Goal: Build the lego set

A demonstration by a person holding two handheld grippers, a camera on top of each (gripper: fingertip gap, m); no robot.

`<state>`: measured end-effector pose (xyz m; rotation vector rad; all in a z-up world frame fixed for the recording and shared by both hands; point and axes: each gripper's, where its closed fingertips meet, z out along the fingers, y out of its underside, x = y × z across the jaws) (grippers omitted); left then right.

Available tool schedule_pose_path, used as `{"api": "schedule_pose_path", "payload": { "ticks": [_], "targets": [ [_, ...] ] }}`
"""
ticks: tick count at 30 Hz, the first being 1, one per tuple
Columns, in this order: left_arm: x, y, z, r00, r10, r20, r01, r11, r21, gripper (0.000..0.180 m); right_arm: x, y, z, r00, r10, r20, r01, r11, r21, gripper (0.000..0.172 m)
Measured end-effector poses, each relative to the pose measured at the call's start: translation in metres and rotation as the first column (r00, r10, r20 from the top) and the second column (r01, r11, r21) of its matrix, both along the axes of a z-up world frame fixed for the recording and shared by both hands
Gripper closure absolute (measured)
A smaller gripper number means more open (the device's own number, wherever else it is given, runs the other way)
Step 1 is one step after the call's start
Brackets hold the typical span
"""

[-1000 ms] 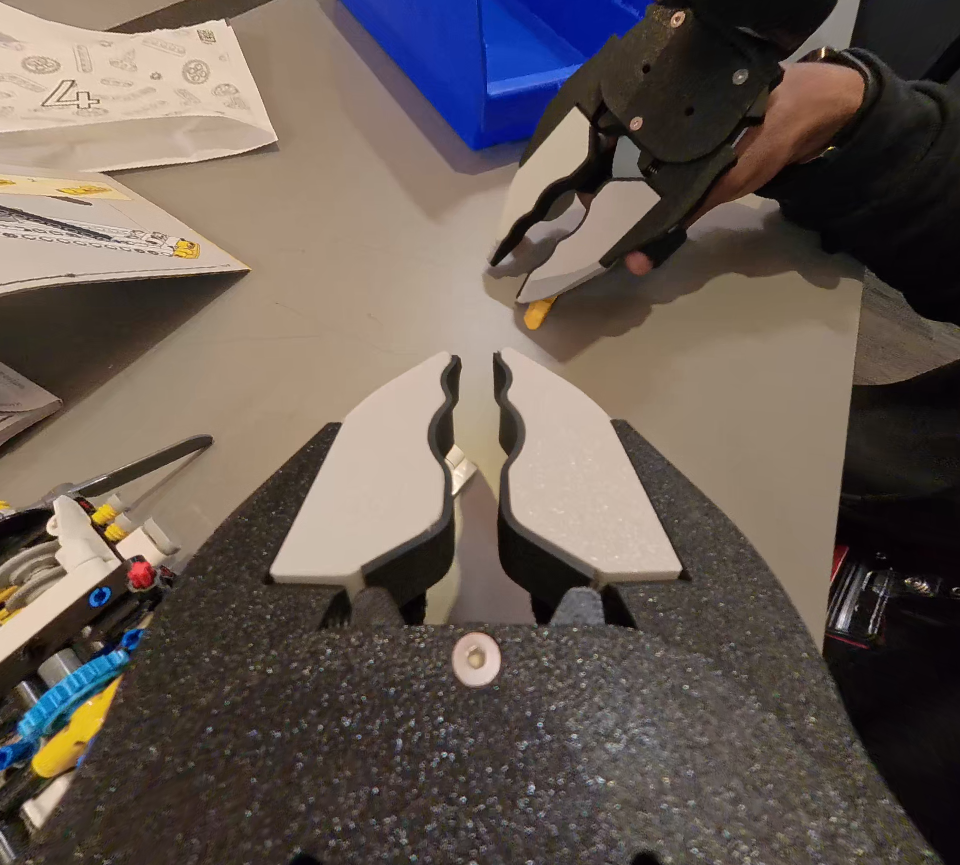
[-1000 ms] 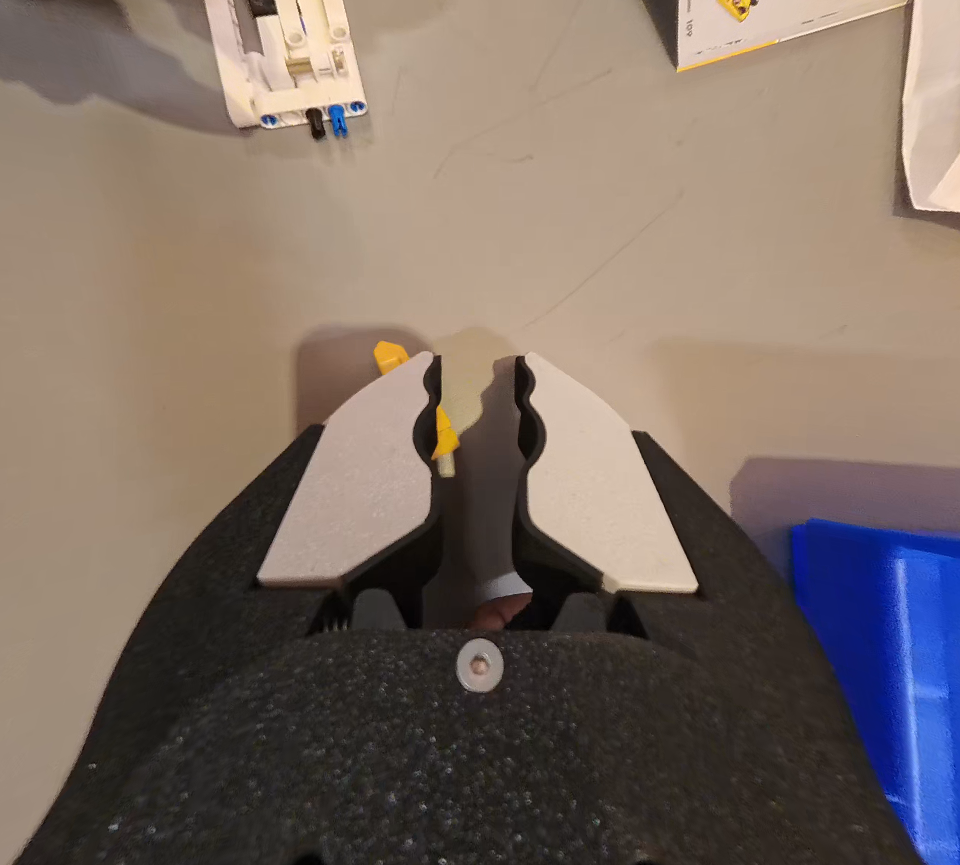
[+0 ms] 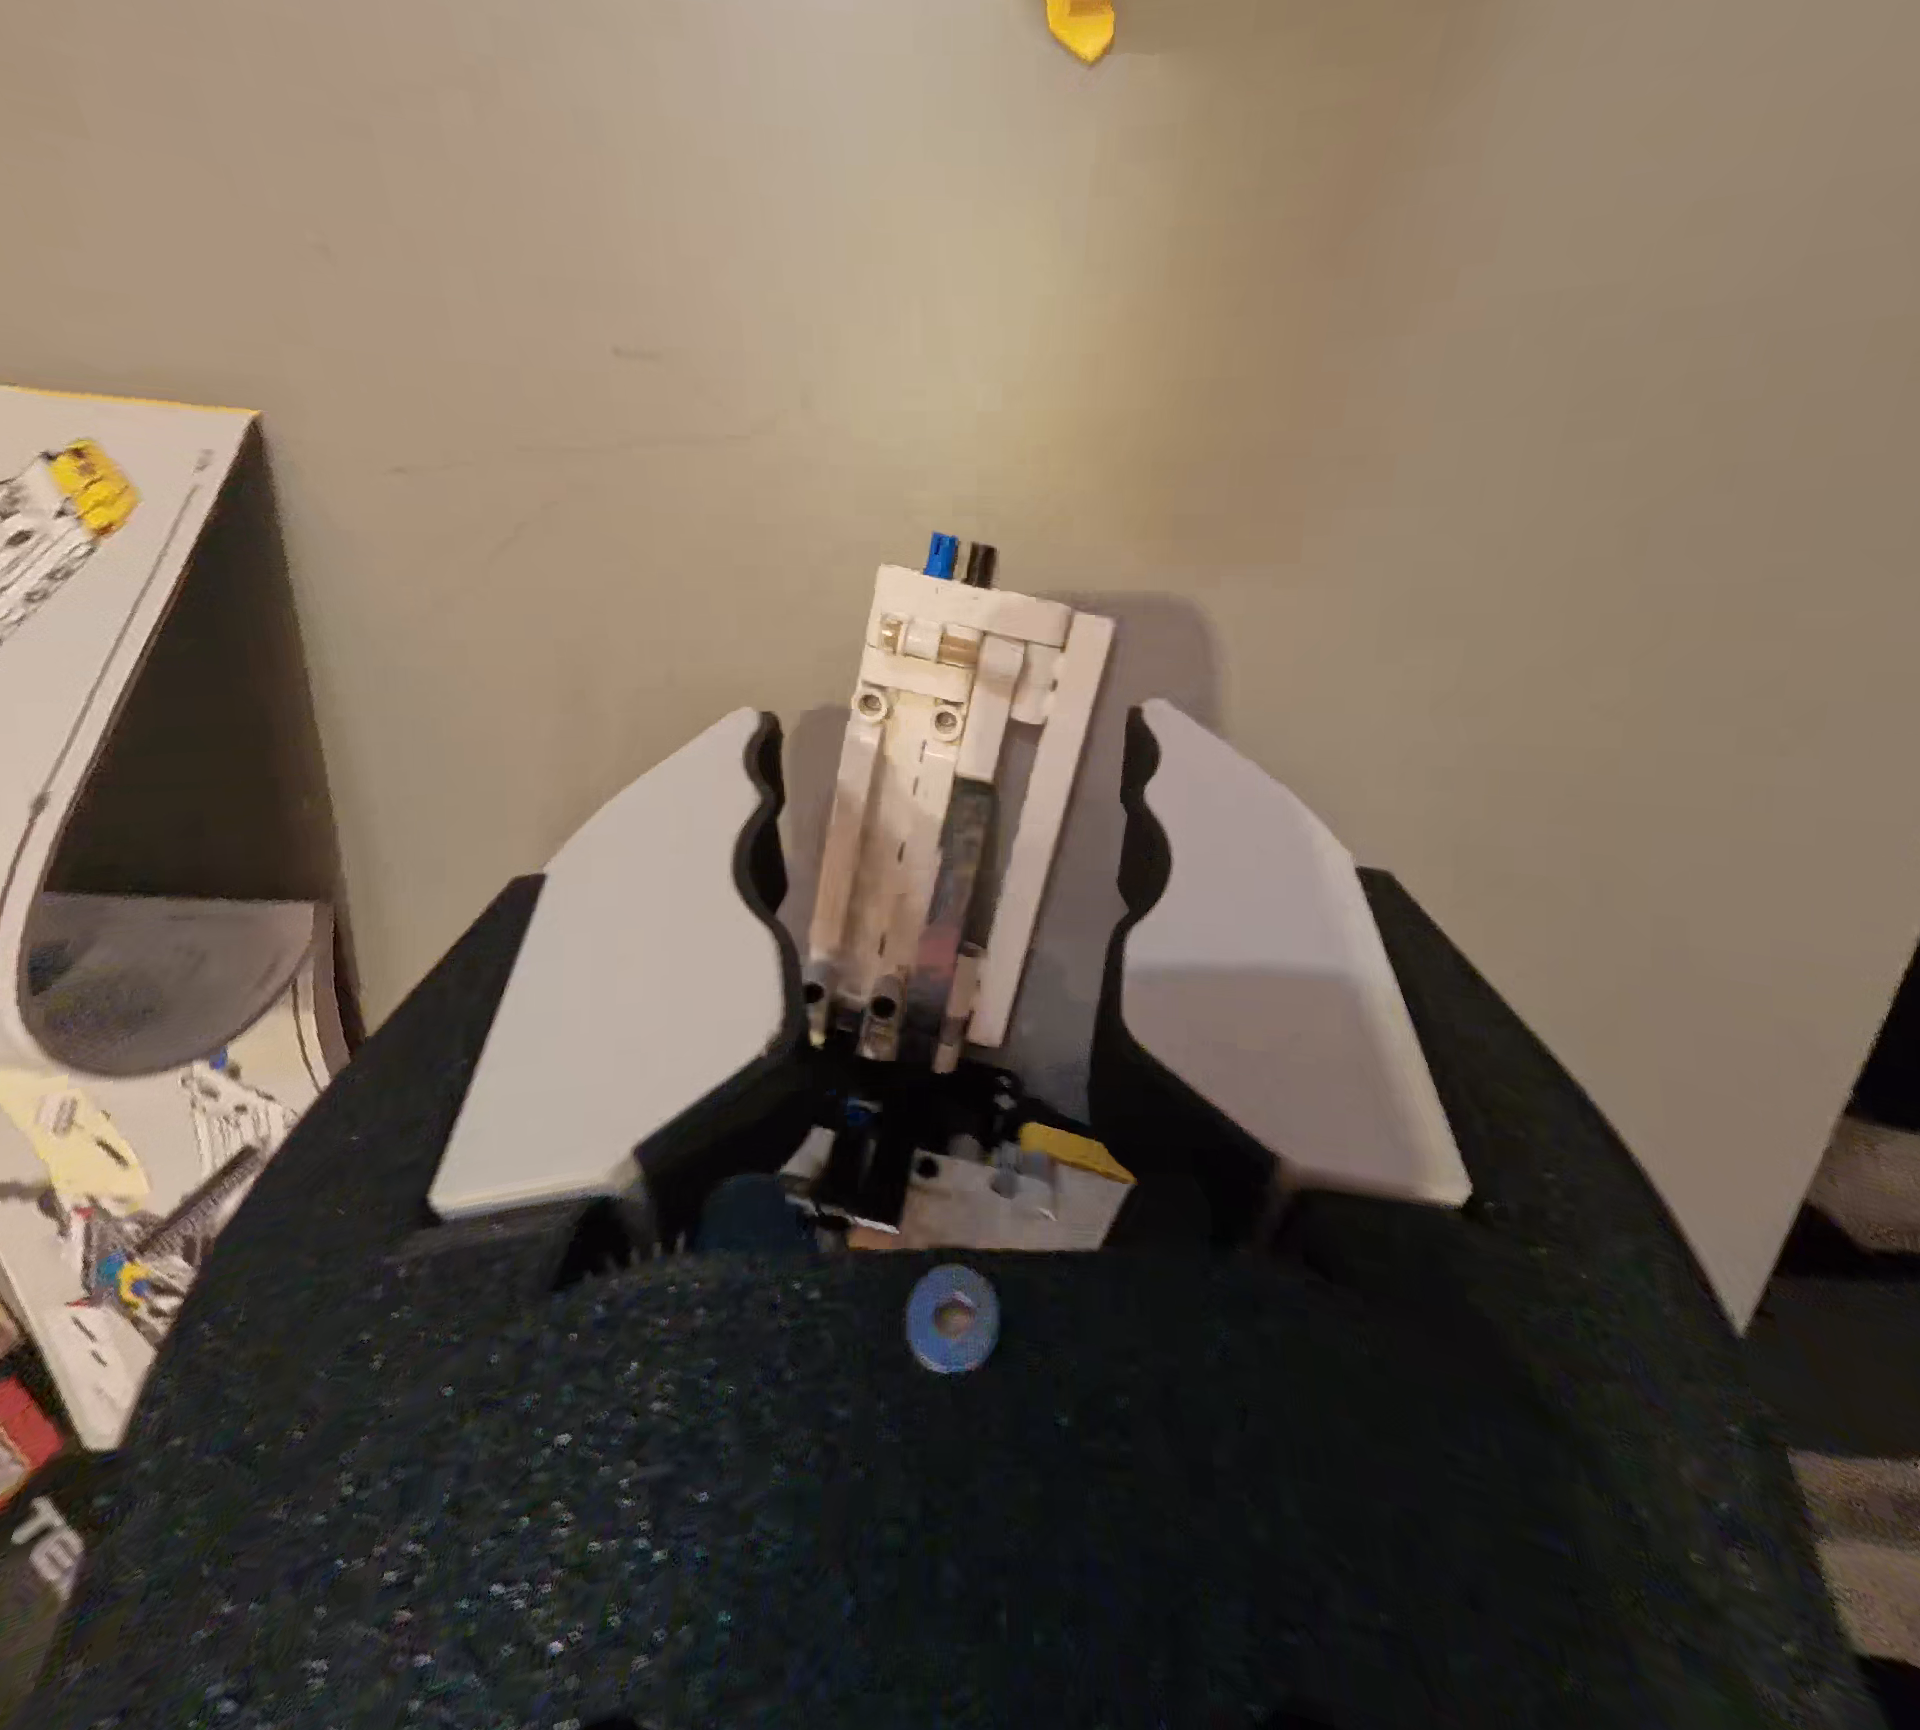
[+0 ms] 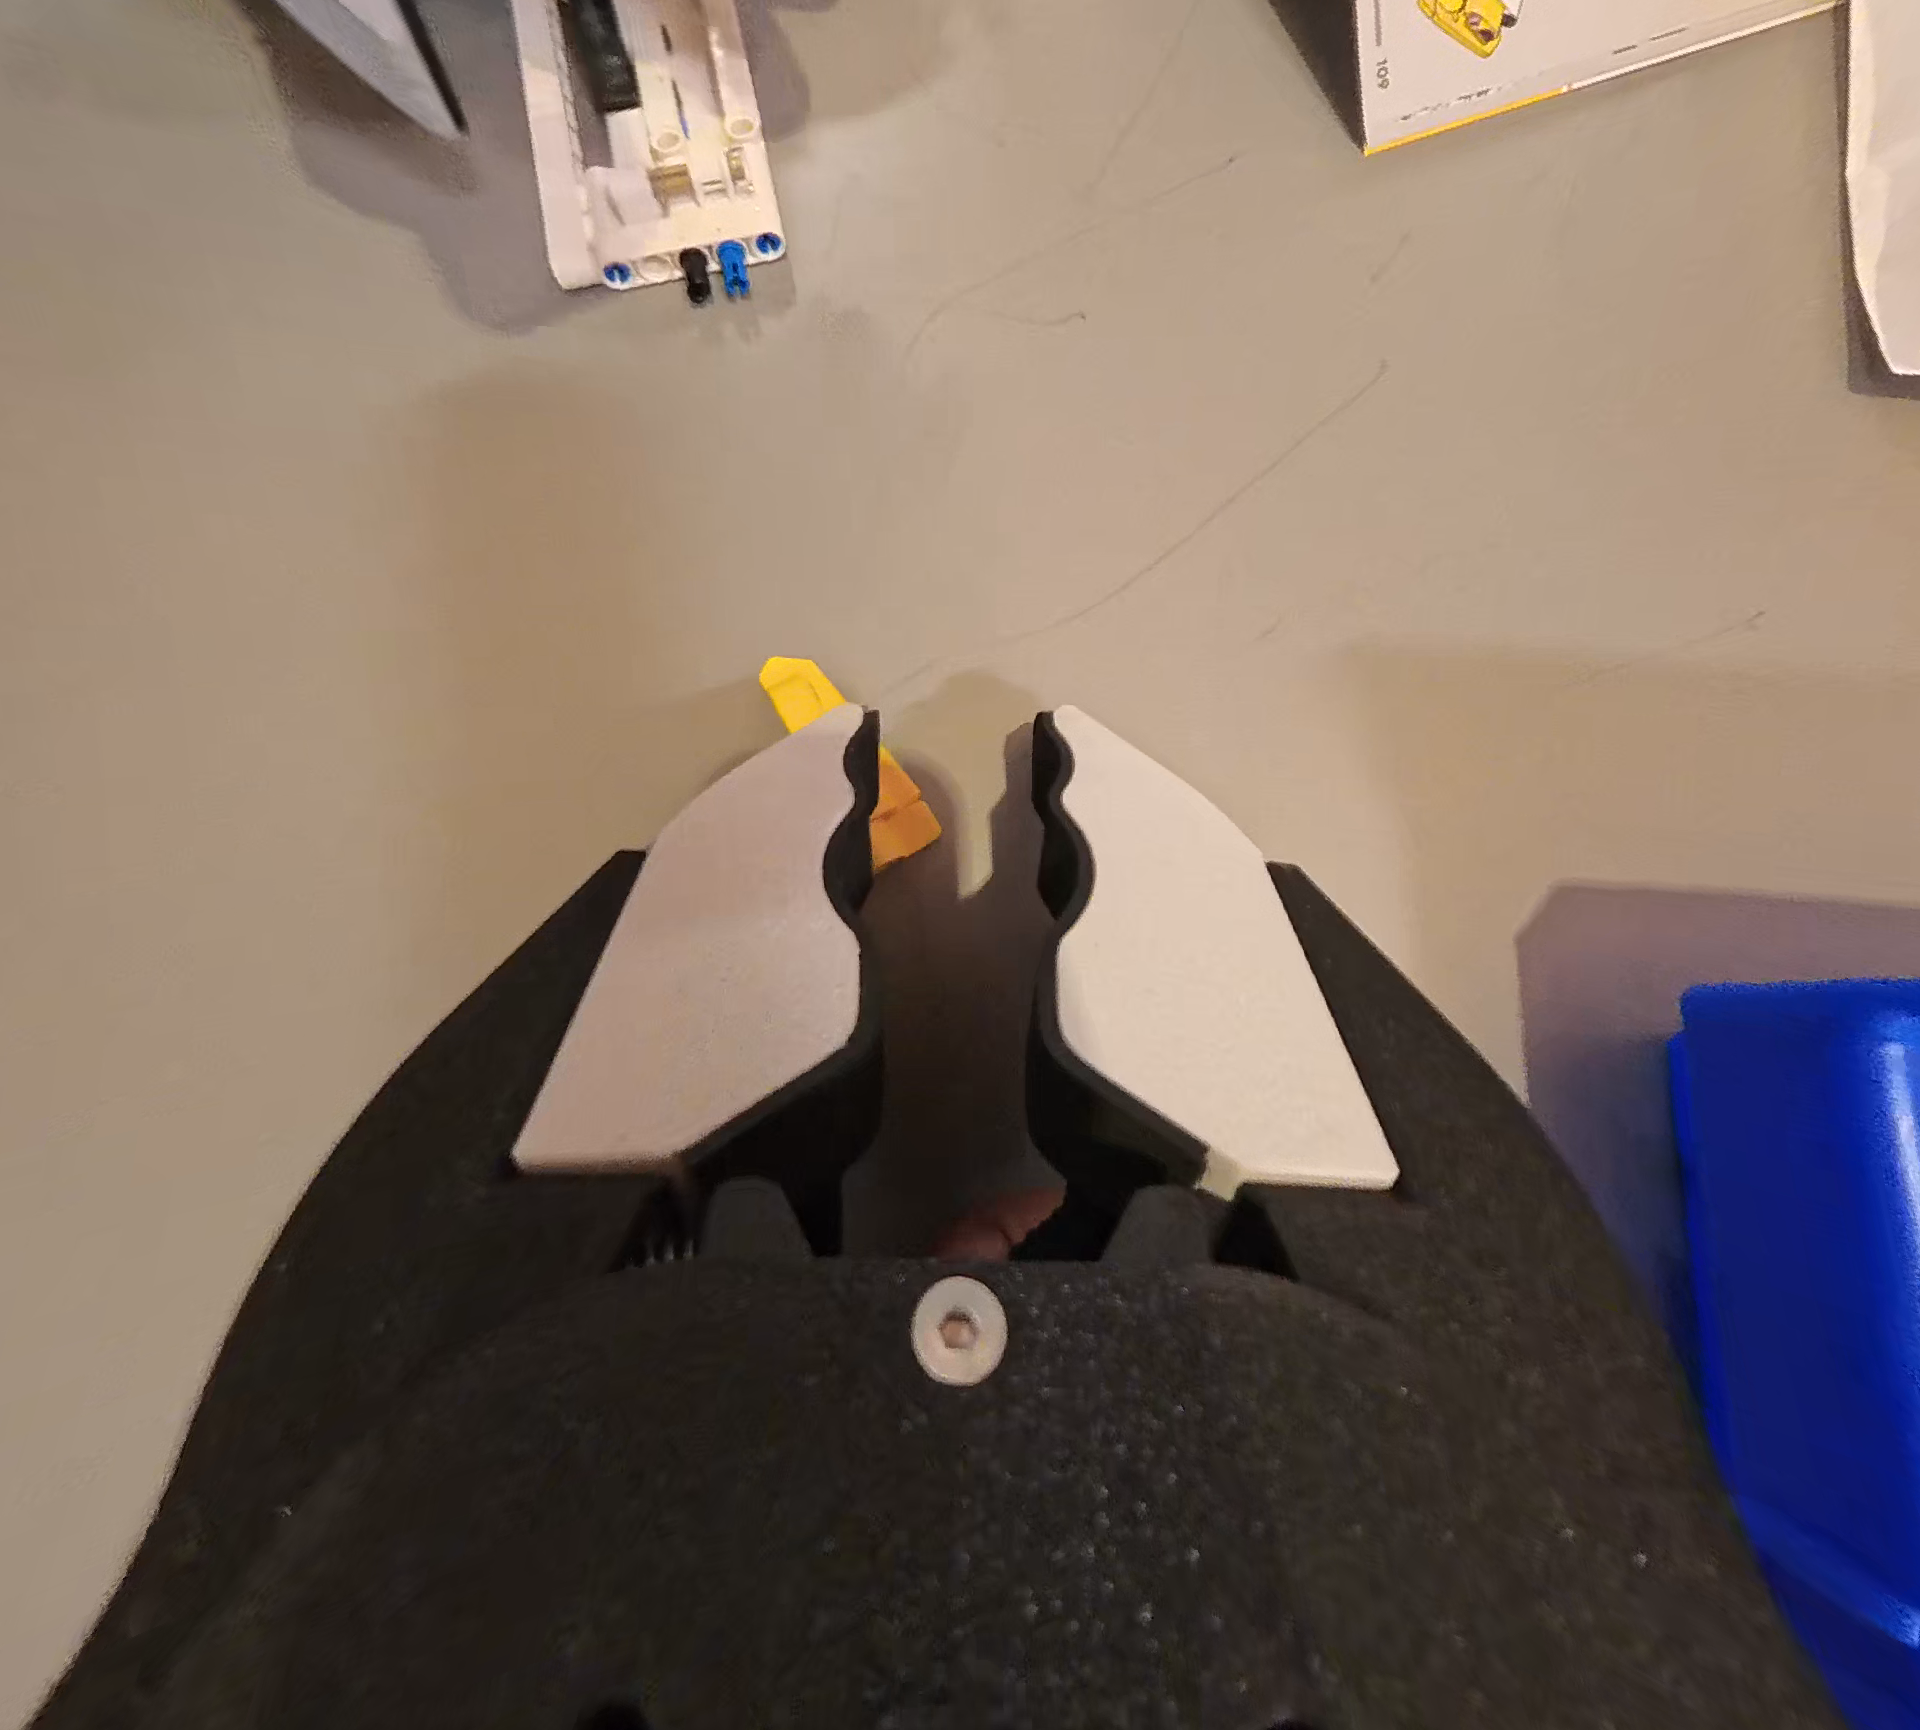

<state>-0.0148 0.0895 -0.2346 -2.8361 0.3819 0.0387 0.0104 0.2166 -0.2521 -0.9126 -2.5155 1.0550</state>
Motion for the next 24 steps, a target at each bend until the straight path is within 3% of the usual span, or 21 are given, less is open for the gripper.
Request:
{"api": "schedule_pose_path", "payload": {
  "ticks": [8, 16, 24],
  "targets": [
    [-0.002, -0.003, -0.025, 0.993, -0.117, 0.004, 0.116, 0.988, -0.098, 0.11, 0.006, 0.005, 0.001, 0.999, 0.017, 0.028, -0.016, 0.999, -0.037, 0.143],
    [0.007, 0.001, -0.027, 0.992, -0.111, 0.057, 0.114, 0.992, -0.051, 0.13, 0.018, 0.003, -0.004, 0.995, 0.088, 0.046, -0.088, 0.996, 0.001, 0.143],
    [0.009, 0.0, -0.026, 0.998, -0.056, 0.026, 0.057, 0.998, -0.012, 0.13, 0.024, 0.009, 0.005, 0.994, 0.112, -0.008, -0.113, 0.993, -0.034, 0.143]
  ]
}}
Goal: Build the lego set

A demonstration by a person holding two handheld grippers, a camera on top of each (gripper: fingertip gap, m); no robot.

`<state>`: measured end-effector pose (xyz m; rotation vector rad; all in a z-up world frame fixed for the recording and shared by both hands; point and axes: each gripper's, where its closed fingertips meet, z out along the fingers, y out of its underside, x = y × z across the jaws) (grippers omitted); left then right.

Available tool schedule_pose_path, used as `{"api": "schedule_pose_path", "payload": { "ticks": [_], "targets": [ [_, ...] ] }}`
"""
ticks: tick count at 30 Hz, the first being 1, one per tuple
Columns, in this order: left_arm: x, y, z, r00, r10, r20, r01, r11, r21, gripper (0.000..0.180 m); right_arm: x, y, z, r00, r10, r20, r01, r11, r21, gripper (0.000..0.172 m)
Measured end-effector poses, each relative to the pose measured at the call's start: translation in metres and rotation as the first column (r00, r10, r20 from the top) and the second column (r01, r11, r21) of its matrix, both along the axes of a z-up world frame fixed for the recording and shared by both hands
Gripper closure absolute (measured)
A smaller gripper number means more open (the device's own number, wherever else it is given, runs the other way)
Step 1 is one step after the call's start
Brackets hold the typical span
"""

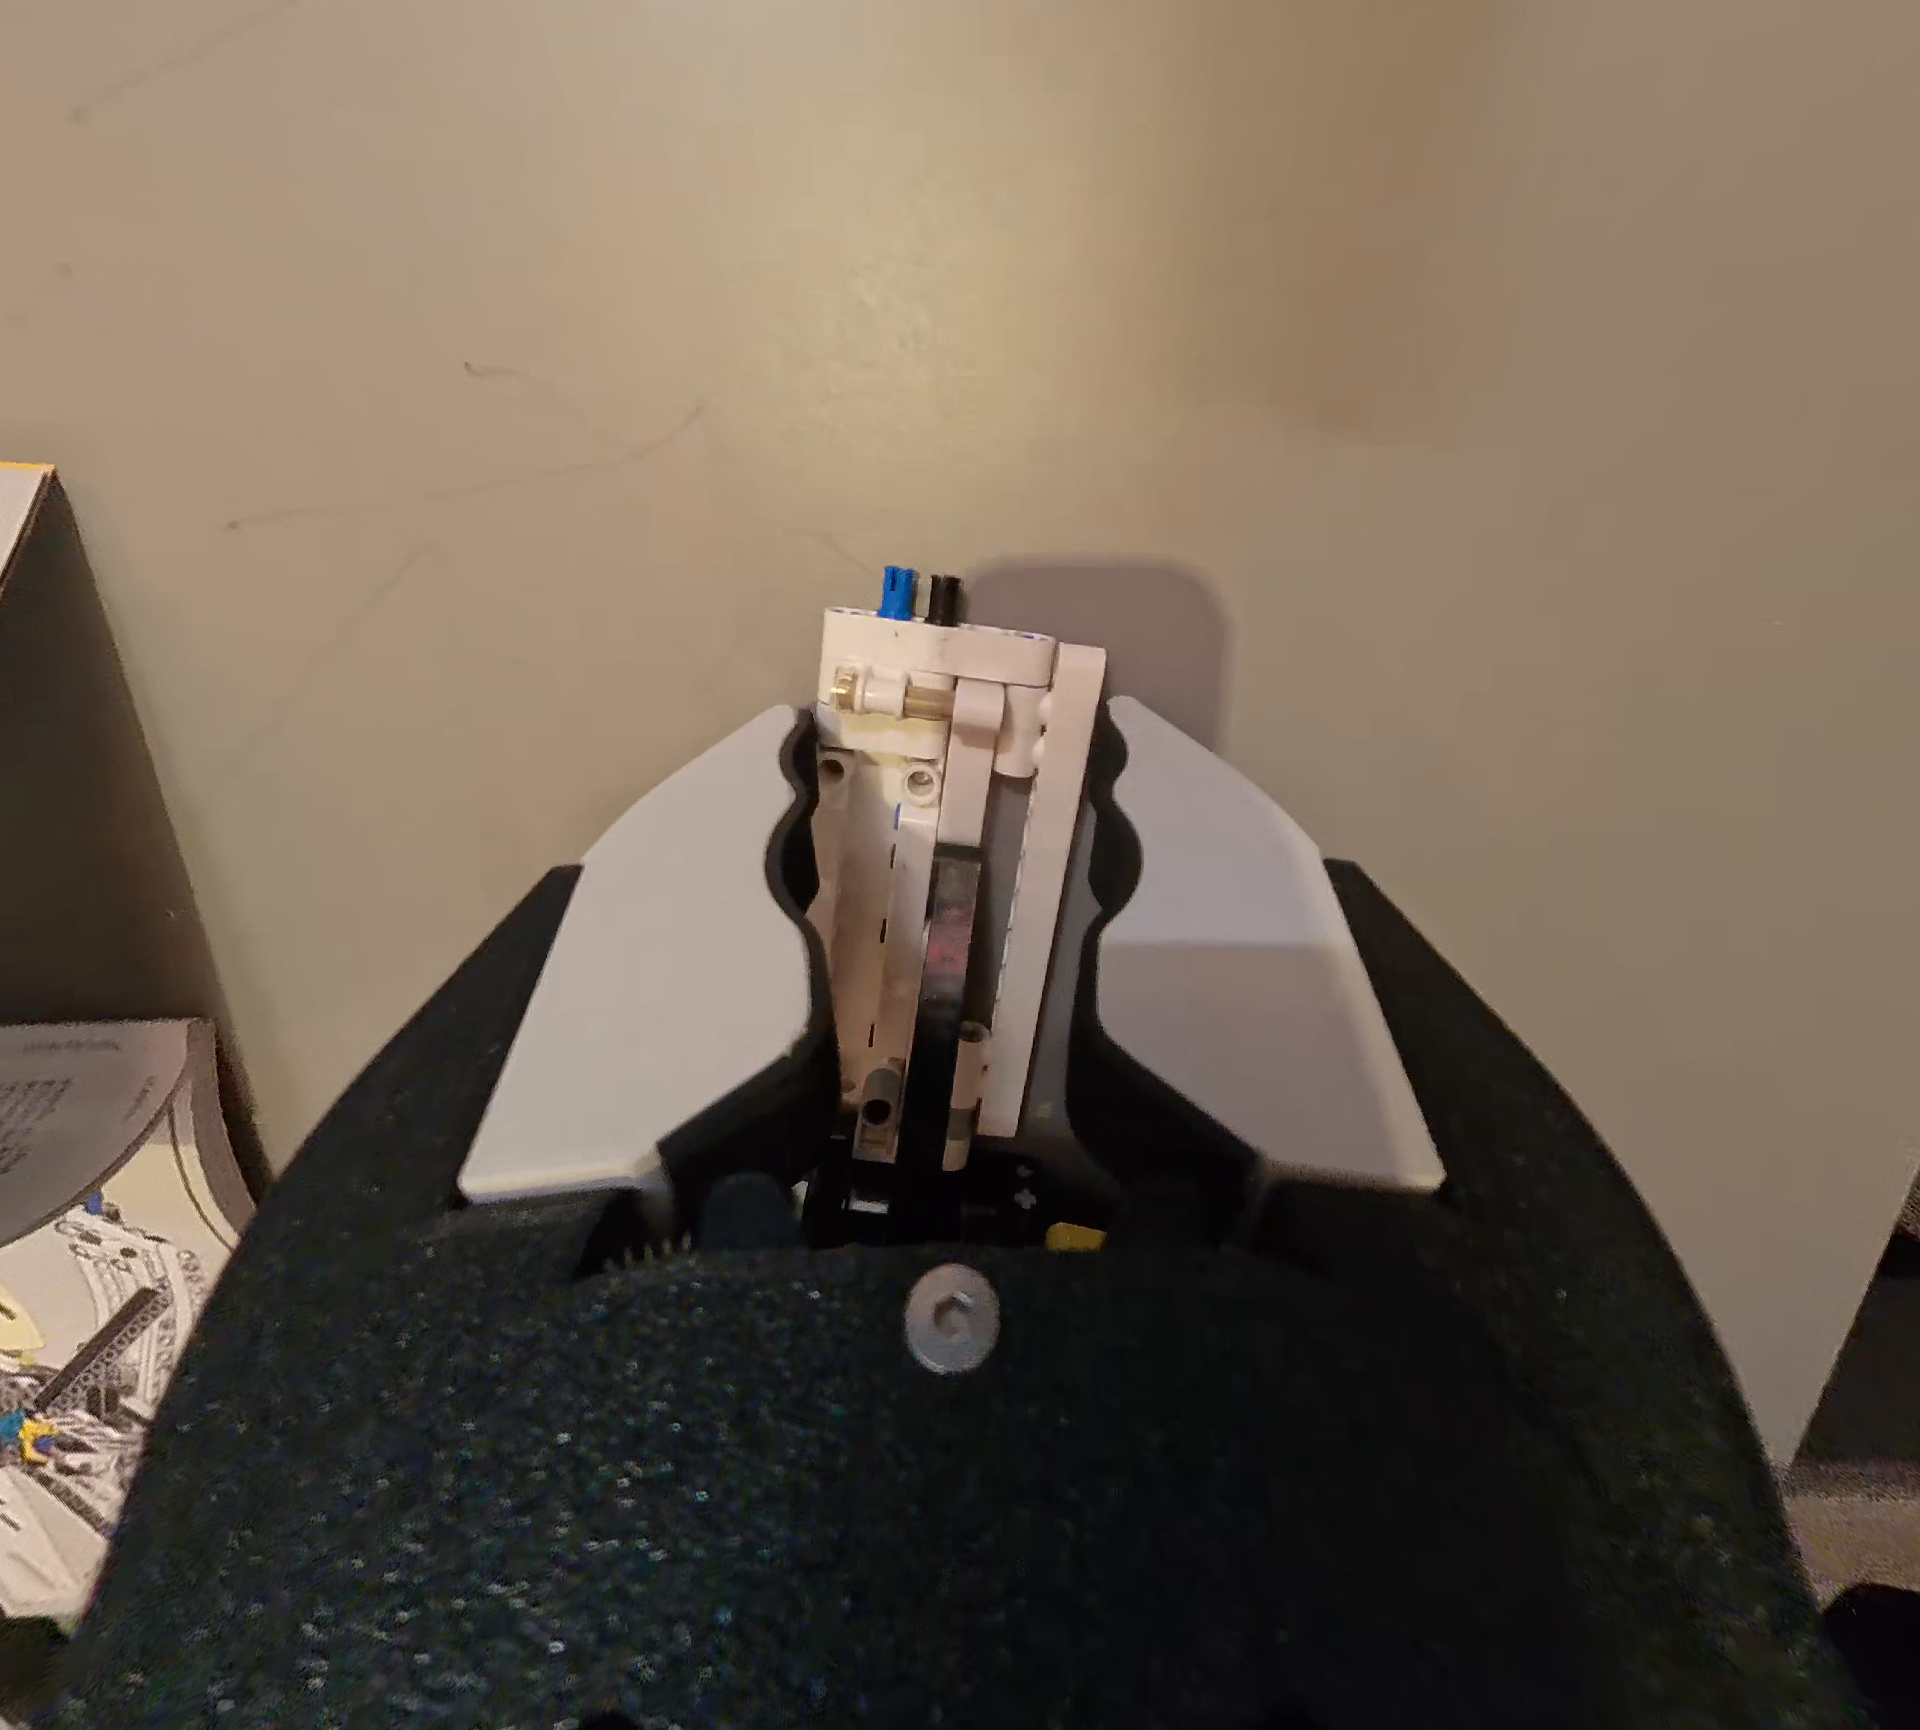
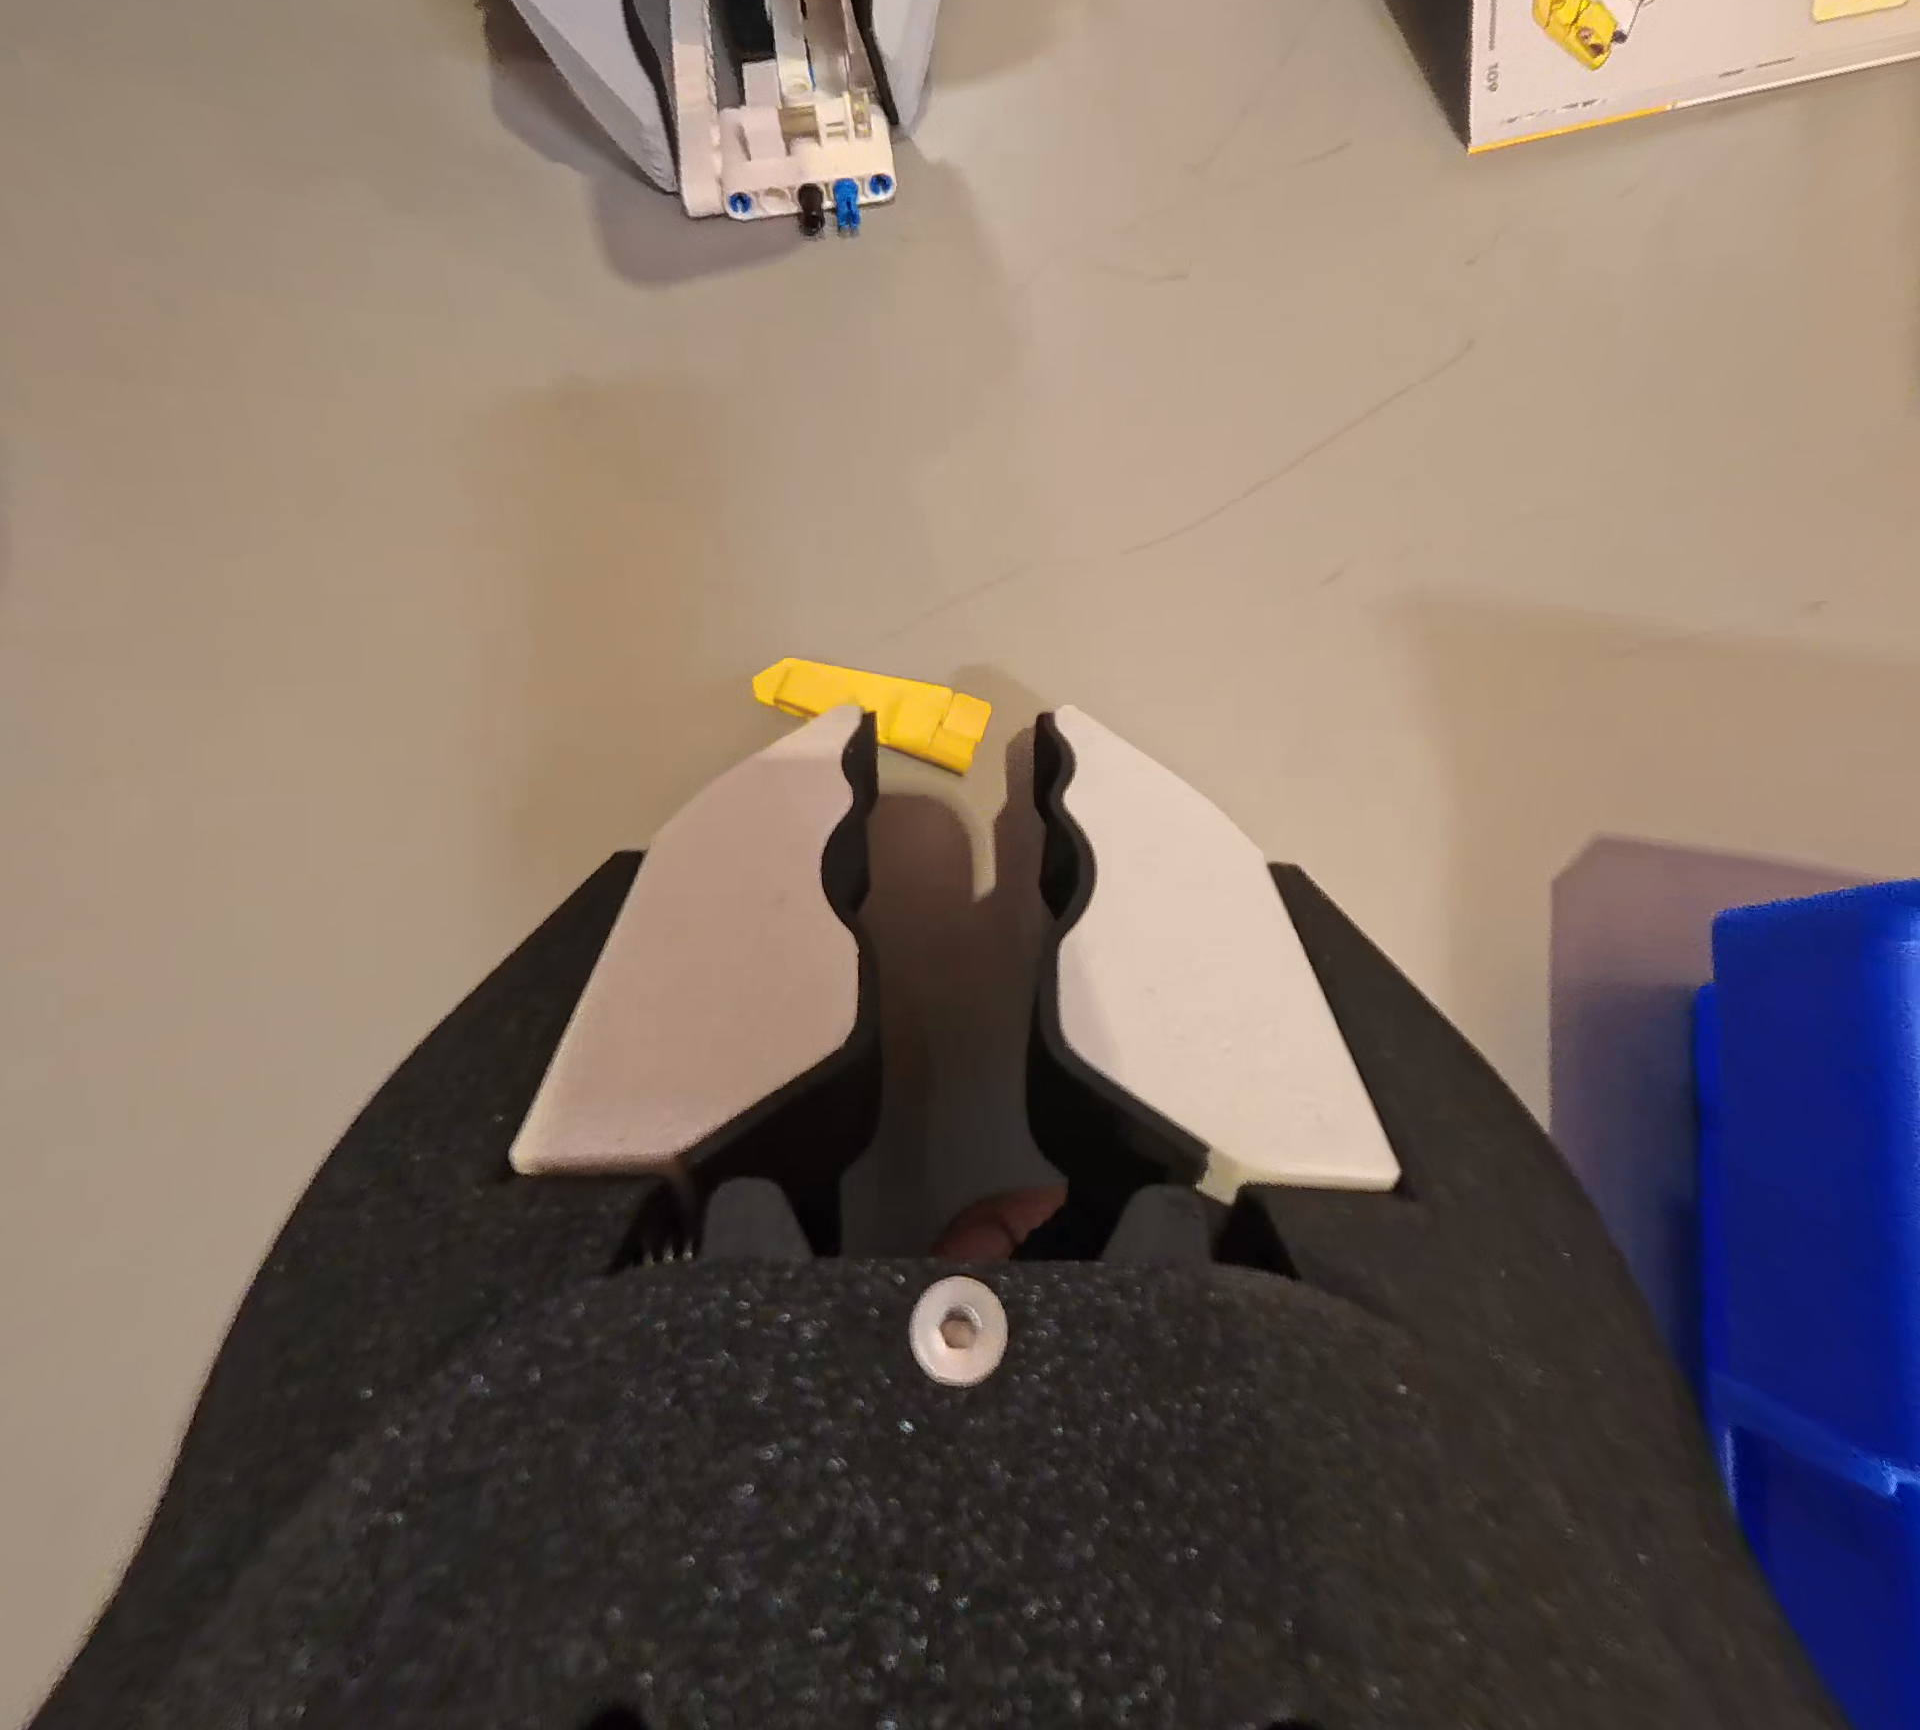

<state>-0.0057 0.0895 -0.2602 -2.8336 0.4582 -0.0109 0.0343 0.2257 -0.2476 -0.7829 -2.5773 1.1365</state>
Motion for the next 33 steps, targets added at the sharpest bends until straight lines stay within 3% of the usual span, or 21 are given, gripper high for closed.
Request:
{"api": "schedule_pose_path", "payload": {
  "ticks": [7, 11, 17, 23, 25, 27, 30, 33],
  "targets": [
    [0.003, -0.003, 0.002, 0.999, -0.014, -0.032, 0.014, 1.0, -0.023, 0.131, 0.01, -0.006, -0.009, 1.0, -0.004, 0.019, 0.002, 0.997, 0.081, 0.145],
    [0.002, -0.002, 0.005, 0.999, -0.01, -0.036, 0.009, 1.0, -0.019, 0.131, 0.015, -0.016, -0.009, 0.997, -0.076, 0.016, 0.074, 0.992, 0.104, 0.145],
    [0.005, -0.003, 0.007, 0.999, -0.021, -0.034, 0.021, 1.0, -0.005, 0.132, 0.024, -0.035, -0.007, 0.99, -0.137, 0.034, 0.135, 0.988, 0.069, 0.145],
    [0.005, -0.003, 0.013, 0.999, -0.028, -0.039, 0.029, 0.999, 0.028, 0.132, 0.0, -0.051, 0.023, 0.975, -0.217, 0.051, 0.22, 0.972, -0.077, 0.143],
    [0.006, -0.003, 0.016, 0.999, -0.034, -0.04, 0.035, 0.998, 0.043, 0.136, -0.011, -0.065, 0.03, 0.984, -0.174, -0.047, 0.171, 0.982, -0.076, 0.143],
    [0.012, 0.0, 0.025, 0.999, -0.047, -0.003, 0.047, 0.994, 0.098, 0.17, -0.023, -0.077, 0.029, 0.973, -0.101, -0.208, 0.102, 0.995, -0.007, 0.143],
    [0.009, 0.0, 0.035, 0.999, -0.033, 0.004, 0.032, 0.991, 0.129, 0.168, -0.033, -0.088, 0.018, 0.927, 0.018, -0.374, 0.047, 0.985, 0.165, 0.143],
    [0.004, -0.013, 0.03, 0.999, -0.023, -0.047, 0.026, 0.997, 0.076, 0.158, -0.034, -0.089, 0.007, 0.919, 0.099, -0.381, 0.018, 0.956, 0.293, 0.136]
  ]
}}
